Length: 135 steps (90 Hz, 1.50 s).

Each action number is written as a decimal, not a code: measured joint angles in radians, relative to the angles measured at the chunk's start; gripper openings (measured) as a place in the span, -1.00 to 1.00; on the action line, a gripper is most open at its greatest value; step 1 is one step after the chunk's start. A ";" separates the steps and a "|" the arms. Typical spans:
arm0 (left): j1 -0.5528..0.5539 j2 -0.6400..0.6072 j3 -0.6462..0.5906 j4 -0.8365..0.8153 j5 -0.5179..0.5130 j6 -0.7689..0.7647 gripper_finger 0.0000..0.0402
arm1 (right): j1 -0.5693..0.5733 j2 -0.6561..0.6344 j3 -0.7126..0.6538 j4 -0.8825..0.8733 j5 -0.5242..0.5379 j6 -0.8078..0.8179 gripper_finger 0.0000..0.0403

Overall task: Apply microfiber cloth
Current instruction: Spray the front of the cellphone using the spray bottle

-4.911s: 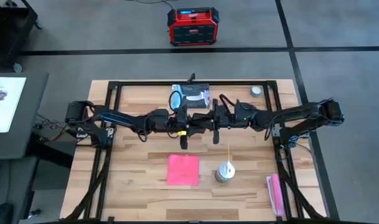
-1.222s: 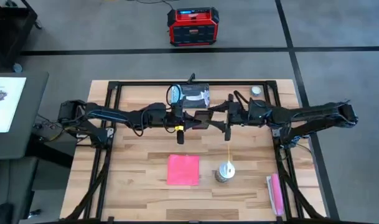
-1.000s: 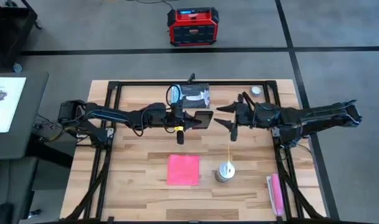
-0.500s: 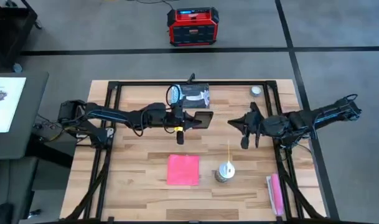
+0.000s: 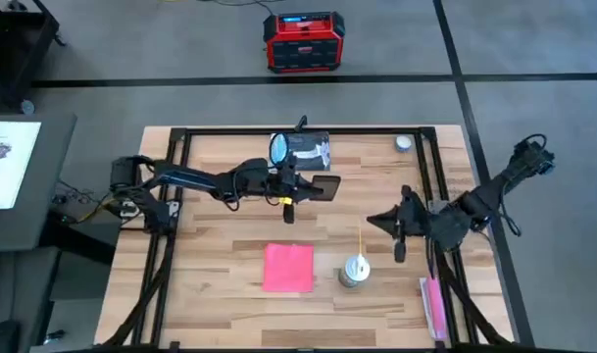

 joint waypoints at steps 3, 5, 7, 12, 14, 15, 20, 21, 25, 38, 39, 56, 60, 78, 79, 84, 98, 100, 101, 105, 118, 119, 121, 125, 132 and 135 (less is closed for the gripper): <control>0.004 0.015 0.001 0.016 0.002 0.000 -0.99 | 0.008 0.009 0.000 0.000 -0.001 0.012 -1.00; 0.007 0.028 0.004 0.027 0.004 -0.001 -0.99 | 0.012 0.015 0.000 0.000 -0.001 0.020 -1.00; 0.008 0.039 0.011 0.029 0.006 -0.002 -0.99 | 0.015 0.020 0.000 -0.001 -0.002 0.027 -1.00; 0.011 0.067 0.034 0.022 0.012 -0.004 -0.99 | 0.021 0.035 0.005 -0.005 -0.010 0.036 -1.00; 0.011 0.079 0.045 0.019 0.014 -0.003 -0.99 | 0.022 0.041 0.010 -0.007 -0.013 0.040 -1.00; 0.011 0.086 0.052 0.018 0.017 -0.002 -0.99 | 0.023 0.043 0.014 -0.009 -0.014 0.042 -1.00; 0.011 0.117 0.083 0.018 0.032 0.005 -0.99 | 0.033 0.060 0.038 -0.040 -0.015 0.063 -1.00; 0.011 0.122 0.089 0.018 0.037 0.007 -0.99 | 0.034 0.063 0.044 -0.051 -0.015 0.070 -1.00; 0.011 0.142 0.114 0.015 0.048 0.010 -0.99 | 0.042 0.078 0.066 -0.095 -0.015 0.094 -1.00; 0.022 0.187 0.176 0.002 0.072 0.022 -0.99 | 0.064 0.133 0.133 -0.195 -0.058 0.172 -1.00; 0.023 0.190 0.180 0.002 0.078 0.022 -0.99 | 0.064 0.137 0.137 -0.200 -0.064 0.178 -1.00; 0.034 0.204 0.205 -0.003 0.099 0.030 -0.99 | 0.052 0.196 0.174 -0.209 -0.168 0.224 -1.00; 0.034 0.202 0.205 -0.002 0.099 0.036 -0.99 | 0.046 0.207 0.184 -0.206 -0.187 0.234 -1.00; 0.034 0.202 0.205 -0.010 0.099 0.037 -0.99 | 0.026 0.250 0.224 -0.212 -0.240 0.244 -1.00; 0.034 0.202 0.205 -0.010 0.098 0.038 -0.99 | 0.025 0.252 0.227 -0.215 -0.242 0.244 -1.00; 0.034 0.202 0.205 -0.018 0.098 0.042 -0.99 | 0.017 0.266 0.243 -0.237 -0.257 0.249 -1.00; 0.034 0.202 0.205 -0.024 0.097 0.049 -0.99 | -0.014 0.314 0.323 -0.375 -0.299 0.295 -1.00; 0.034 0.202 0.205 -0.024 0.096 0.052 -0.99 | -0.016 0.321 0.337 -0.395 -0.303 0.299 -1.00; 0.034 0.202 0.205 -0.024 0.096 0.053 -0.99 | -0.018 0.325 0.344 -0.405 -0.304 0.300 -1.00; 0.034 0.202 0.205 -0.026 0.092 0.060 -0.99 | -0.022 0.339 0.373 -0.444 -0.307 0.306 -1.00; 0.034 0.202 0.205 -0.023 0.077 0.064 -0.99 | -0.032 0.374 0.452 -0.535 -0.334 0.319 -1.00; 0.034 0.202 0.205 -0.023 0.074 0.064 -0.99 | -0.032 0.377 0.457 -0.541 -0.339 0.320 -1.00; 0.034 0.202 0.205 -0.023 0.072 0.064 -0.99 | -0.033 0.380 0.465 -0.551 -0.348 0.322 -1.00; 0.032 0.202 0.205 -0.023 0.070 0.064 -0.99 | -0.035 0.383 0.474 -0.567 -0.362 0.329 -1.00; 0.029 0.202 0.205 -0.022 0.062 0.064 -0.99 | -0.051 0.391 0.486 -0.581 -0.400 0.346 -1.00; 0.028 0.202 0.205 -0.021 0.055 0.066 -0.99 | -0.058 0.396 0.495 -0.588 -0.416 0.353 -1.00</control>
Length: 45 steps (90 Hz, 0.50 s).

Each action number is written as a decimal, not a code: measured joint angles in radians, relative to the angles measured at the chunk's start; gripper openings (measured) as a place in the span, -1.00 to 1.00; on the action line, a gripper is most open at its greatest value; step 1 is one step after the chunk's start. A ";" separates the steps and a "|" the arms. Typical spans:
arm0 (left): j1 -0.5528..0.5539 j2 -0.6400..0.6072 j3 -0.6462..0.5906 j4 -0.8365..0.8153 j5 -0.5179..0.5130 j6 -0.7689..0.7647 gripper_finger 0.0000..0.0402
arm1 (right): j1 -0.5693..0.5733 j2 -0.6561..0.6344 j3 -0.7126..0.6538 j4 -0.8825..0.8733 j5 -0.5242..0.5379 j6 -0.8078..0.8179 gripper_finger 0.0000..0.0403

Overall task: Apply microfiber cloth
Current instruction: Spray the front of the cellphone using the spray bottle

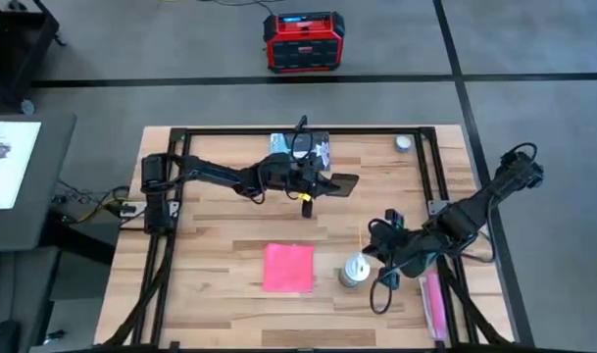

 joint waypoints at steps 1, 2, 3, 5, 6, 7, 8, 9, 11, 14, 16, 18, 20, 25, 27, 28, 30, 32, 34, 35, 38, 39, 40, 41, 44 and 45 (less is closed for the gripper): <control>0.000 0.000 0.000 0.000 -0.001 0.001 -0.99 | -0.002 0.002 0.003 -0.005 -0.004 0.003 -1.00; -0.001 0.000 0.000 0.000 -0.002 0.003 -0.99 | -0.003 0.003 0.005 -0.011 -0.010 0.006 -1.00; -0.001 0.000 0.000 0.000 -0.002 0.005 -0.99 | -0.004 0.004 0.007 -0.018 -0.015 0.009 -1.00; -0.003 0.000 0.000 -0.001 -0.005 0.008 -0.99 | -0.009 0.009 0.012 -0.030 -0.025 0.011 -1.00; -0.004 0.000 0.000 -0.001 -0.007 0.009 -0.99 | -0.011 0.012 0.015 -0.036 -0.029 0.012 -1.00; -0.005 0.000 0.000 -0.001 -0.008 0.010 -0.99 | -0.014 0.015 0.019 -0.042 -0.033 0.012 -1.00; -0.006 0.000 0.000 -0.001 -0.010 0.011 -0.99 | -0.018 0.019 0.023 -0.046 -0.038 0.012 -1.00; -0.007 0.000 0.000 0.000 -0.010 0.012 -0.99 | -0.021 0.022 0.027 -0.048 -0.043 0.011 -1.00; -0.009 0.000 0.000 0.001 -0.010 0.012 -0.99 | -0.027 0.030 0.036 -0.054 -0.053 0.011 -1.00; -0.011 0.000 0.000 0.001 -0.011 0.012 -0.99 | -0.034 0.040 0.051 -0.066 -0.064 0.011 -1.00; -0.012 0.000 0.000 0.001 -0.011 0.012 -0.99 | -0.036 0.048 0.059 -0.079 -0.069 0.006 -1.00; -0.013 0.000 0.000 0.000 -0.011 0.012 -0.99 | -0.040 0.054 0.069 -0.097 -0.071 0.003 -1.00; -0.013 0.000 0.000 0.001 -0.011 0.012 -0.99 | -0.042 0.061 0.080 -0.111 -0.073 -0.002 -1.00; -0.016 0.000 0.000 0.001 -0.011 0.012 -0.99 | -0.047 0.077 0.110 -0.133 -0.074 -0.010 -1.00; -0.016 0.000 0.000 0.002 -0.013 0.011 -0.99 | -0.047 0.083 0.121 -0.141 -0.074 -0.012 -1.00; -0.016 0.000 0.000 0.001 -0.013 0.011 -0.99 | -0.047 0.086 0.127 -0.145 -0.074 -0.013 -1.00; -0.017 0.000 0.000 0.001 -0.014 0.009 -0.99 | -0.047 0.090 0.137 -0.154 -0.074 -0.015 -1.00; -0.017 0.000 0.000 0.001 -0.015 0.007 -0.99 | -0.047 0.095 0.147 -0.167 -0.074 -0.016 -1.00; -0.017 0.000 0.000 0.001 -0.015 0.006 -0.99 | -0.047 0.099 0.157 -0.177 -0.074 -0.016 -1.00; -0.017 0.000 0.000 0.000 -0.015 0.005 -0.99 | -0.047 0.101 0.160 -0.180 -0.074 -0.016 -1.00; -0.018 0.000 0.002 0.000 -0.016 0.003 -0.99 | -0.047 0.108 0.171 -0.191 -0.074 -0.016 -1.00; -0.018 0.000 0.004 -0.001 -0.016 0.002 -0.99 | -0.047 0.110 0.173 -0.194 -0.074 -0.016 -1.00; -0.019 0.000 0.005 -0.001 -0.017 0.001 -0.99 | -0.048 0.112 0.176 -0.196 -0.074 -0.016 -1.00; -0.020 0.000 0.005 -0.001 -0.018 0.001 -0.99 | -0.049 0.114 0.178 -0.198 -0.075 -0.016 -1.00; -0.021 0.003 0.009 0.000 -0.019 0.004 -0.99 | -0.053 0.116 0.181 -0.198 -0.081 -0.016 -1.00; -0.022 0.007 0.012 0.001 -0.019 0.005 -0.99 | -0.053 0.116 0.181 -0.198 -0.086 -0.016 -1.00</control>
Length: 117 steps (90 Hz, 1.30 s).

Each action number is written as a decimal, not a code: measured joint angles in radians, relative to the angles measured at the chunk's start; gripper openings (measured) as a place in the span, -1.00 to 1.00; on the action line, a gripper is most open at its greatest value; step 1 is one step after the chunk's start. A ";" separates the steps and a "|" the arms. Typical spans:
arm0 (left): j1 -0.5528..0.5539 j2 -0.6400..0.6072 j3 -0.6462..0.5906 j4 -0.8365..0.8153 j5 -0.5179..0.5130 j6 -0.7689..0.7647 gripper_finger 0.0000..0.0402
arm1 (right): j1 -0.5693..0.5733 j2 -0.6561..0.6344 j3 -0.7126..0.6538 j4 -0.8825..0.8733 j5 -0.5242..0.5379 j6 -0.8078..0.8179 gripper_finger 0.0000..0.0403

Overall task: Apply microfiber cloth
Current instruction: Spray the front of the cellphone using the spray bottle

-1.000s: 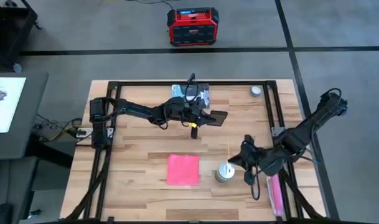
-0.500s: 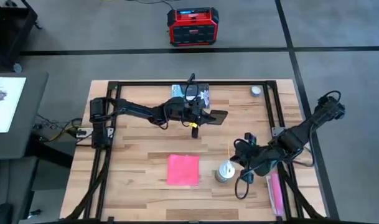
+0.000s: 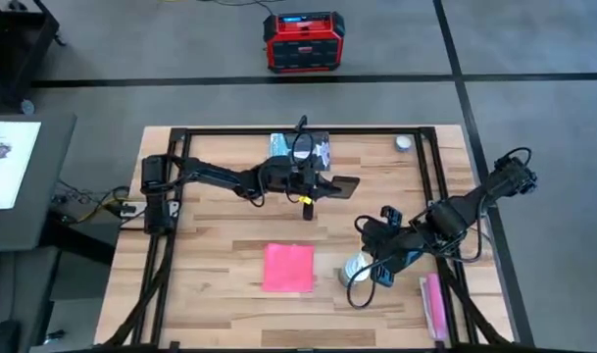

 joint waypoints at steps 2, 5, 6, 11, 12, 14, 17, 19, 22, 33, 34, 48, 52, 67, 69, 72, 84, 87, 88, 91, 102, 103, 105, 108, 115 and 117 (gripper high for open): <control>-0.001 0.007 0.008 0.005 0.000 0.002 -0.99 | 0.000 0.000 0.000 0.001 -0.007 0.000 -1.00; -0.003 0.017 0.020 0.007 -0.001 0.002 -0.99 | -0.003 0.000 0.000 0.001 -0.011 0.001 -1.00; -0.004 0.020 0.023 0.005 -0.001 0.001 -0.99 | -0.004 0.000 0.000 0.000 -0.012 0.001 -1.00; -0.009 0.049 0.047 0.001 0.002 -0.008 -0.99 | -0.008 0.000 0.000 0.000 -0.018 0.007 -1.00; -0.010 0.057 0.054 0.003 0.002 -0.009 -0.99 | -0.009 -0.001 0.000 0.001 -0.018 0.008 -1.00; -0.013 0.074 0.066 0.005 0.002 -0.012 -0.99 | -0.010 -0.001 0.000 0.002 -0.019 0.008 -1.00; -0.017 0.094 0.080 0.003 0.001 -0.018 -0.99 | -0.013 -0.001 0.000 0.003 -0.020 0.008 -1.00; -0.019 0.107 0.089 0.002 0.002 -0.023 -0.99 | -0.013 0.000 0.000 0.004 -0.022 0.008 -1.00; -0.023 0.128 0.103 0.003 0.001 -0.030 -0.99 | -0.013 0.000 0.000 0.007 -0.027 0.008 -1.00; -0.034 0.170 0.129 0.052 0.003 -0.062 -0.99 | -0.013 -0.001 0.000 0.007 -0.039 0.009 -1.00; -0.035 0.170 0.131 0.054 0.002 -0.062 -0.99 | -0.013 -0.001 0.000 0.008 -0.041 0.009 -1.00; -0.037 0.168 0.128 0.053 0.004 -0.077 -0.99 | -0.020 0.000 0.000 0.008 -0.065 0.013 -1.00; -0.038 0.168 0.128 0.061 0.004 -0.079 -0.99 | -0.020 0.000 0.000 0.008 -0.070 0.014 -1.00; -0.041 0.167 0.126 0.072 -0.007 -0.096 -0.99 | -0.032 -0.001 0.000 0.010 -0.090 0.031 -1.00; -0.042 0.167 0.124 0.074 -0.012 -0.097 -0.99 | -0.032 -0.001 0.000 0.010 -0.090 0.034 -1.00; -0.043 0.167 0.120 0.080 -0.018 -0.099 -0.99 | -0.032 -0.001 0.000 0.011 -0.090 0.035 -1.00; -0.045 0.167 0.119 0.098 -0.018 -0.099 -0.99 | -0.033 -0.001 0.000 0.011 -0.091 0.035 -1.00; -0.047 0.167 0.119 0.097 -0.019 -0.099 -0.99 | -0.033 -0.001 0.000 0.011 -0.091 0.035 -1.00; -0.048 0.167 0.119 0.096 -0.020 -0.099 -0.99 | -0.033 -0.001 0.000 0.011 -0.091 0.035 -1.00; -0.050 0.167 0.118 0.094 -0.022 -0.099 -0.99 | -0.033 -0.001 0.000 0.011 -0.091 0.036 -1.00; -0.062 0.167 0.118 0.097 -0.020 -0.096 -0.99 | -0.033 -0.001 0.000 0.011 -0.095 0.038 -1.00; -0.063 0.167 0.118 0.098 -0.020 -0.096 -0.99 | -0.033 -0.001 0.000 0.011 -0.095 0.037 -1.00; -0.064 0.167 0.118 0.098 -0.019 -0.096 -0.99 | -0.033 -0.001 0.000 0.011 -0.095 0.037 -1.00; -0.064 0.167 0.118 0.097 -0.017 -0.097 -0.99 | -0.033 0.002 0.000 0.011 -0.096 0.037 -1.00; -0.066 0.167 0.118 0.098 -0.019 -0.100 -0.99 | -0.041 0.019 0.000 0.009 -0.121 0.037 -1.00; -0.067 0.167 0.118 0.098 -0.022 -0.101 -0.99 | -0.043 0.027 0.000 0.007 -0.124 0.036 -1.00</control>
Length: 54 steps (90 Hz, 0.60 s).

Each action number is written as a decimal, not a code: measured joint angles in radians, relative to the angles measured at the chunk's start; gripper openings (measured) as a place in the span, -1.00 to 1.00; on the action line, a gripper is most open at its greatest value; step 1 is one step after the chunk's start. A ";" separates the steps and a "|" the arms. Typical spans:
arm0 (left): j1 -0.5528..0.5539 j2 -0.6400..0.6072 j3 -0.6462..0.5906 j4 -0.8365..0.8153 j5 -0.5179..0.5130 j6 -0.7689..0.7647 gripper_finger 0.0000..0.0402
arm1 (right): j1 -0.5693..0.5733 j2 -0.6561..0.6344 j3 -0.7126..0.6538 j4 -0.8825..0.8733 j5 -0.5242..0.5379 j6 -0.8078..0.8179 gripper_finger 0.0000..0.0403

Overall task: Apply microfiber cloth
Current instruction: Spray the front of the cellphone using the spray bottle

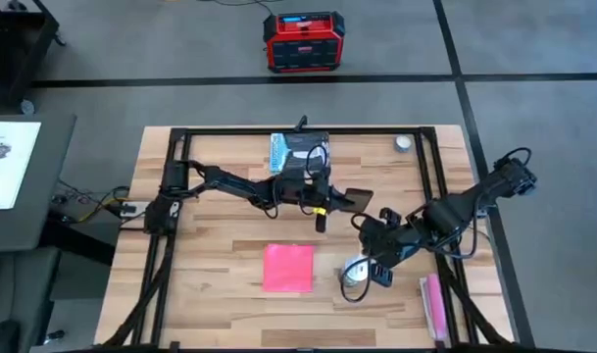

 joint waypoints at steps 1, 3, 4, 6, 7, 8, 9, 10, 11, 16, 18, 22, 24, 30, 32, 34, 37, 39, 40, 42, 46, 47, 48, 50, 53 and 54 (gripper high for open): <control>-0.001 0.000 0.000 0.000 -0.002 0.000 -0.99 | 0.000 0.004 0.000 -0.001 -0.001 -0.001 -1.00; -0.001 0.000 0.000 0.003 -0.004 0.000 -0.99 | 0.000 0.011 0.000 -0.001 -0.002 -0.006 -1.00; -0.002 0.000 0.000 0.005 -0.005 0.000 -0.99 | -0.001 0.015 0.000 -0.001 -0.004 -0.007 -1.00; -0.003 0.000 0.000 0.005 -0.006 0.000 -0.99 | -0.001 0.021 0.000 0.003 -0.005 -0.012 -1.00; -0.003 0.000 0.000 0.005 -0.005 0.001 -0.99 | -0.002 0.022 0.001 0.006 -0.007 -0.016 -1.00; -0.004 0.000 0.000 0.006 -0.005 0.001 -0.99 | -0.003 0.022 0.001 0.007 -0.010 -0.017 -1.00; -0.004 0.000 0.000 0.006 -0.004 0.001 -0.99 | -0.003 0.022 0.001 0.007 -0.012 -0.018 -1.00; -0.005 0.000 0.000 0.007 -0.004 0.001 -0.99 | -0.004 0.022 0.001 0.004 -0.014 -0.020 -1.00; -0.005 0.000 0.000 0.007 -0.003 0.001 -0.99 | -0.005 0.022 0.001 0.002 -0.015 -0.023 -1.00; -0.006 0.000 0.000 0.007 -0.003 0.000 -0.99 | -0.010 0.022 0.001 0.001 -0.017 -0.025 -1.00; -0.006 0.000 0.000 0.006 -0.001 0.000 -0.99 | -0.011 0.022 0.001 0.002 -0.017 -0.025 -1.00; -0.006 0.000 0.000 0.006 0.000 0.000 -0.99 | -0.015 0.022 0.001 0.001 -0.018 -0.025 -1.00; -0.006 0.000 0.000 0.007 0.000 0.000 -0.99 | -0.016 0.021 0.001 0.001 -0.018 -0.025 -1.00; -0.007 0.000 0.000 0.007 -0.004 -0.001 -0.99 | -0.016 0.019 0.001 -0.002 -0.019 -0.025 -1.00; -0.007 0.000 0.000 0.007 -0.004 0.001 -0.99 | -0.016 0.019 0.001 -0.002 -0.019 -0.025 -1.00; -0.007 0.000 0.000 0.007 -0.005 0.001 -0.99 | -0.016 0.019 0.001 -0.002 -0.019 -0.025 -1.00; -0.007 0.000 0.000 0.007 -0.005 0.001 -0.99 | -0.019 0.019 0.001 -0.003 -0.019 -0.025 -1.00; -0.007 0.000 0.000 0.007 -0.005 0.001 -0.99 | -0.022 0.019 0.000 -0.003 -0.020 -0.025 -1.00; -0.007 0.000 0.000 0.007 -0.005 0.001 -0.99 | -0.023 0.019 0.000 -0.003 -0.021 -0.026 -1.00; -0.007 0.000 0.000 0.007 -0.008 0.001 -0.99 | -0.025 0.019 0.000 -0.004 -0.022 -0.025 -1.00; -0.008 0.000 0.000 0.007 -0.015 0.001 -0.99 | -0.029 0.019 0.000 -0.011 -0.023 -0.026 -1.00; -0.008 0.000 0.000 0.007 -0.016 0.001 -0.99 | -0.029 0.019 0.000 -0.014 -0.024 -0.026 -1.00; -0.008 0.000 0.000 0.007 -0.018 0.001 -0.99 | -0.029 0.019 0.000 -0.017 -0.024 -0.026 -1.00; -0.008 0.000 0.000 0.007 -0.021 0.001 -0.99 | -0.030 0.020 0.000 -0.021 -0.025 -0.026 -1.00; -0.008 0.000 0.000 0.007 -0.023 0.001 -0.99 | -0.032 0.020 -0.001 -0.026 -0.025 -0.026 -1.00; -0.008 0.000 0.000 0.007 -0.024 0.000 -0.99 | -0.034 0.020 -0.001 -0.026 -0.026 -0.026 -1.00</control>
